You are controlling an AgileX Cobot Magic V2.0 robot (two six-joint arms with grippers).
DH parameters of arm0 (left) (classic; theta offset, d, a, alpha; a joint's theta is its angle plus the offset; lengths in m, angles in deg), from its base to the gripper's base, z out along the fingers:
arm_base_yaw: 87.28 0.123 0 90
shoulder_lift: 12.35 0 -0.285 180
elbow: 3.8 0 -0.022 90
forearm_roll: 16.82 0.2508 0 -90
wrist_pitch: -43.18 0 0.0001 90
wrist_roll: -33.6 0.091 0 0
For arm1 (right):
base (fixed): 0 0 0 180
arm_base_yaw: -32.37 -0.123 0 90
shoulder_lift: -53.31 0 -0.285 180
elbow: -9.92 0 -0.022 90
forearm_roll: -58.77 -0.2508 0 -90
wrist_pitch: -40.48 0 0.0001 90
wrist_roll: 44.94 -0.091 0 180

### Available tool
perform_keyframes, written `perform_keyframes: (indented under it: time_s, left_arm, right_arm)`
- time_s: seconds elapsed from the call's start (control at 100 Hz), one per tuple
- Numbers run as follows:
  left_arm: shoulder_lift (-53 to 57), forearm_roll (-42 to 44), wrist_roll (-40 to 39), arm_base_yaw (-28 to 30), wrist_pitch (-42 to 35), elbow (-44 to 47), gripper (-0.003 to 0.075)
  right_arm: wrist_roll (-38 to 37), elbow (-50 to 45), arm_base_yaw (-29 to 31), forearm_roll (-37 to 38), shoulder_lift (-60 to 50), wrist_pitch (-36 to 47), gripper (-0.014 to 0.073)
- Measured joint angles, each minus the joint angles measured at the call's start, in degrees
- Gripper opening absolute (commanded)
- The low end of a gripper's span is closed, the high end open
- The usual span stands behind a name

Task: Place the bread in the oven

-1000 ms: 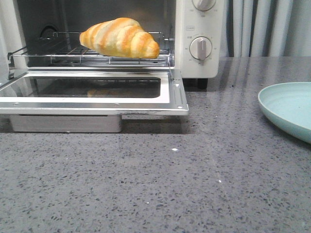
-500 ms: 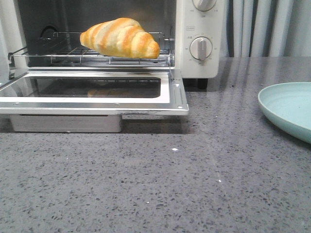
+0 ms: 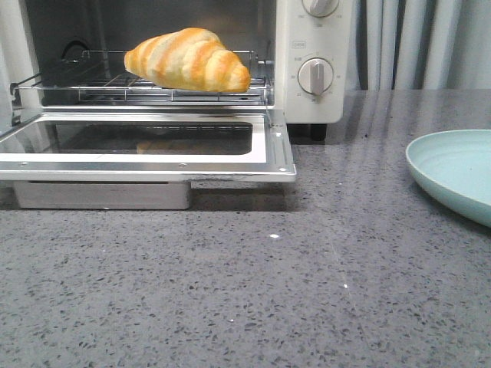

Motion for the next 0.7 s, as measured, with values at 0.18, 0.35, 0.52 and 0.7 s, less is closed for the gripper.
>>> perform_keyframes:
  time_s: [0.18, 0.35, 0.52, 0.7]
  left_arm:
    - [0.0, 0.0, 0.0, 0.0, 0.09, 0.0, -0.002]
    - [0.0, 0.0, 0.0, 0.0, 0.13, 0.0, -0.002]
    - [0.0, 0.11, 0.09, 0.0, 0.23, 0.0, -0.002]
    - [0.0, 3.5, -0.48, 0.16, -0.77, 1.14, -0.002]
  right_arm:
    - [-0.1, 0.0, 0.0, 0.0, 0.0, 0.0, -0.005]
    - [-0.1, 0.0, 0.0, 0.0, 0.0, 0.0, -0.005]
    - [-0.1, 0.0, 0.0, 0.0, 0.0, 0.0, -0.005]
    - [-0.1, 0.0, 0.0, 0.0, 0.0, 0.0, -0.005]
